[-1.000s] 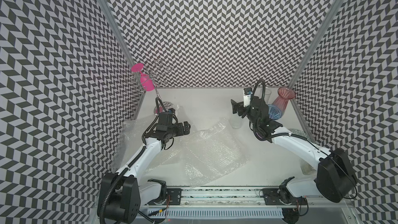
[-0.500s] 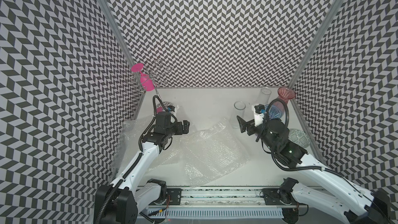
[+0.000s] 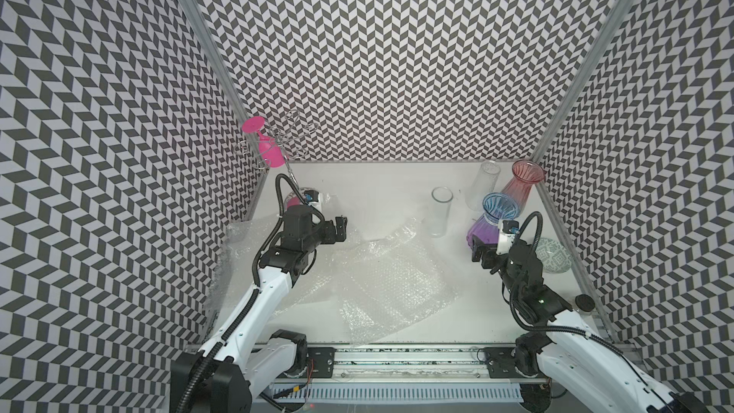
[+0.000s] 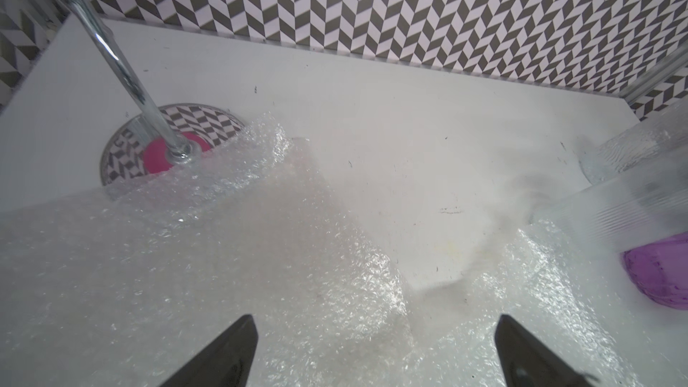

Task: Unwrap the vase from the bubble wrap
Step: Reset both arms

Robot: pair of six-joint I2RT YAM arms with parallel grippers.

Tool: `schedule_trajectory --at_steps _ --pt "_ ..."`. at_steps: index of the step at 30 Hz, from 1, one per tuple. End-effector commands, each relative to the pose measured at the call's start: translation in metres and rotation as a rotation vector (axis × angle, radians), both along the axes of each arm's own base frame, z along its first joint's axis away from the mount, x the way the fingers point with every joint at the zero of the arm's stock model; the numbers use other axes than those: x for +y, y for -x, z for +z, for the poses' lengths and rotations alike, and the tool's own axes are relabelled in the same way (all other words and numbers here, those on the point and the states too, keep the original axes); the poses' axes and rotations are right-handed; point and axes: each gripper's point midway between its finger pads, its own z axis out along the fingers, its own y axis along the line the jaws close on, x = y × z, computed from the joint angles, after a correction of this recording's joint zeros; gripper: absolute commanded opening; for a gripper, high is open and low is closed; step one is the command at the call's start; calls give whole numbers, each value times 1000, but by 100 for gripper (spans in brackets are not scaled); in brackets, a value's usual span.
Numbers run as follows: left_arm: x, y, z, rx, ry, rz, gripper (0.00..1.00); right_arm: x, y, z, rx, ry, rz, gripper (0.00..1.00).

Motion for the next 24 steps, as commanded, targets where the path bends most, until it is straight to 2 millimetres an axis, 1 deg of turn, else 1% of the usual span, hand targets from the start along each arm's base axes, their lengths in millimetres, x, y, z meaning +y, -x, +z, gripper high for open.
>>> schedule_trajectory --at_steps 1,2,3,4,5,9,12,17,19,21,24 --pt "12 -5 11 -60 -5 85 100 -14 -14 29 -157 -80 -29 99" --pt "16 -5 10 -65 -8 104 100 -21 -14 28 -170 -77 -52 99" --pt "20 -5 10 -75 -9 132 100 -29 -15 32 -191 -77 -73 99" --pt "25 -6 9 -90 -20 153 99 -33 -15 30 -199 -65 -69 99" --pt "27 -6 8 -104 -26 167 100 -33 -12 22 -197 -46 -53 99" --pt "44 -8 1 -136 -54 260 100 -29 -6 15 -255 11 9 99" --pt "47 -8 -2 -162 -66 268 99 -27 -7 7 -245 37 26 99" --pt "40 -9 -19 -219 -90 207 100 -35 -16 2 -242 74 1 99" --pt "35 -10 -23 -259 -118 159 99 -38 -23 2 -242 85 -13 99" --pt "40 -11 -31 -271 -143 178 100 -38 -33 1 -232 89 -10 99" --pt "51 -16 -26 -308 -147 227 100 -40 -48 -7 -172 93 -28 99"
